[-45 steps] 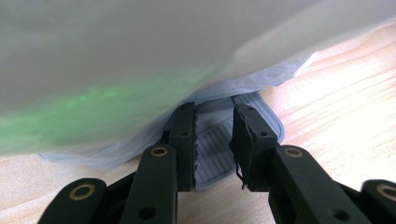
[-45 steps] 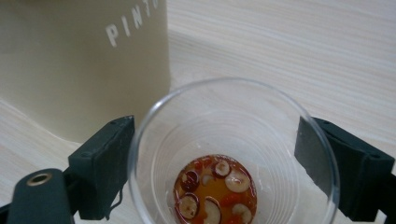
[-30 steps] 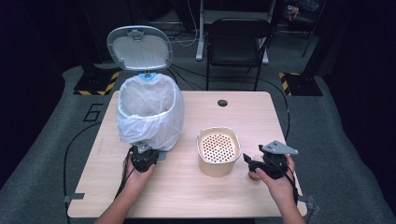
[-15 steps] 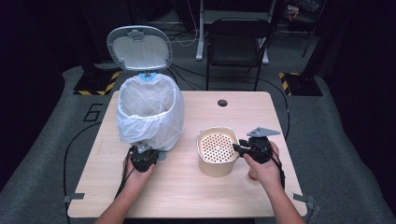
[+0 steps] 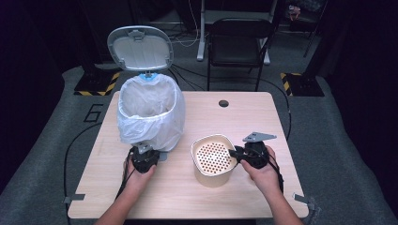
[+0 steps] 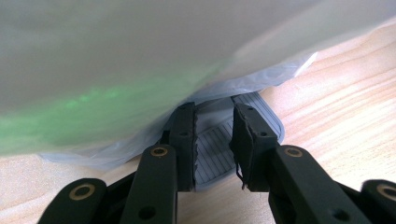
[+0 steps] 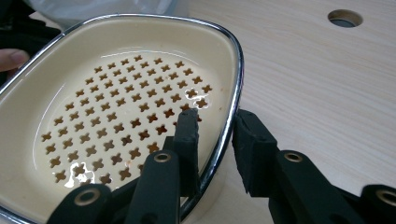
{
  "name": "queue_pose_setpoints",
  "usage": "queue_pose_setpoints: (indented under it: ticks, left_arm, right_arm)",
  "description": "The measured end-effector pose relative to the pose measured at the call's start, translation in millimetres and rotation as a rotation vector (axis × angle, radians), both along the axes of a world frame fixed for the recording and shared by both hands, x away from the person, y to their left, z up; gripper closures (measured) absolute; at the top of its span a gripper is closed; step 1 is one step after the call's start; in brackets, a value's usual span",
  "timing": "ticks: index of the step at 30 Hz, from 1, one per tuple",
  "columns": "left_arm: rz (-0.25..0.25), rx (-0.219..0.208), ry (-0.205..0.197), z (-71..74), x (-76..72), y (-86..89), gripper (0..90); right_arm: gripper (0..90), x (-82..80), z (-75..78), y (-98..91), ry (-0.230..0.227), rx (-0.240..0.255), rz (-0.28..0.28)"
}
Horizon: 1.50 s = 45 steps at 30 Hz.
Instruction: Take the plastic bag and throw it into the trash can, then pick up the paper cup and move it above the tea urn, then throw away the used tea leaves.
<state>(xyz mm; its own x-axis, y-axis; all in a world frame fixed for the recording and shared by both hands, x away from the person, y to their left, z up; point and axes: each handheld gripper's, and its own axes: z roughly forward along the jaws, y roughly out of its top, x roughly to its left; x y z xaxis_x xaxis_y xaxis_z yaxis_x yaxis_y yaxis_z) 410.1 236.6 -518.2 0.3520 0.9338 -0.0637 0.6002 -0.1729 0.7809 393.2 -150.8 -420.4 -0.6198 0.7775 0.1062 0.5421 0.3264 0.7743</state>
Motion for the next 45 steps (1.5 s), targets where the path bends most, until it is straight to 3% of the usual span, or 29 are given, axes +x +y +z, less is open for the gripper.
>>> queue_pose_setpoints:
  ticks: [3, 5, 9, 11, 14, 16, 18, 21, 29, 45]
  left_arm:
    - [-0.001, -0.001, 0.001, 0.0, -0.1, 0.0, 70.3]
    - [0.004, -0.004, -0.005, -0.4, 0.0, -0.4, 70.3]
    - [0.000, -0.003, 0.000, -0.1, -0.3, -0.1, 70.3]
    - [-0.001, -0.001, 0.000, -0.1, -0.3, 0.0, 70.3]
    - [0.000, -0.002, 0.000, -0.1, -0.2, 0.0, 70.3]
    - [0.000, -0.002, 0.000, -0.1, -0.3, -0.1, 70.3]
    - [0.002, -0.002, 0.000, -0.1, -0.3, -0.2, 70.3]
    - [0.006, -0.006, -0.009, -0.8, -0.2, -0.7, 70.3]
    - [0.001, -0.013, -0.006, -0.6, -0.4, -0.8, 70.3]
    - [0.009, -0.008, -0.008, -0.8, 0.1, -0.6, 70.3]
  right_arm:
    - [70.4, -8.3, 0.3, 1.2, -0.005, -0.004, 0.025]
    - [59.5, -14.3, 2.9, -0.3, -0.038, 0.005, 0.030]
    - [44.1, -25.0, 16.7, -13.0, -0.128, 0.046, -0.027]
    - [36.8, -29.4, 20.9, -22.7, -0.169, 0.026, -0.069]
    - [25.9, -29.3, 16.5, -36.5, -0.164, -0.008, -0.099]
    - [20.0, -28.7, 7.8, -44.3, -0.132, -0.022, -0.102]
    - [15.5, -29.6, -1.8, -49.5, -0.128, -0.062, -0.117]
    - [14.7, -31.3, -12.5, -55.2, -0.135, -0.098, -0.141]
    - [14.5, -32.6, -35.8, -67.1, -0.085, -0.099, -0.166]
    - [22.1, -29.2, -58.2, -68.7, -0.071, -0.139, -0.159]
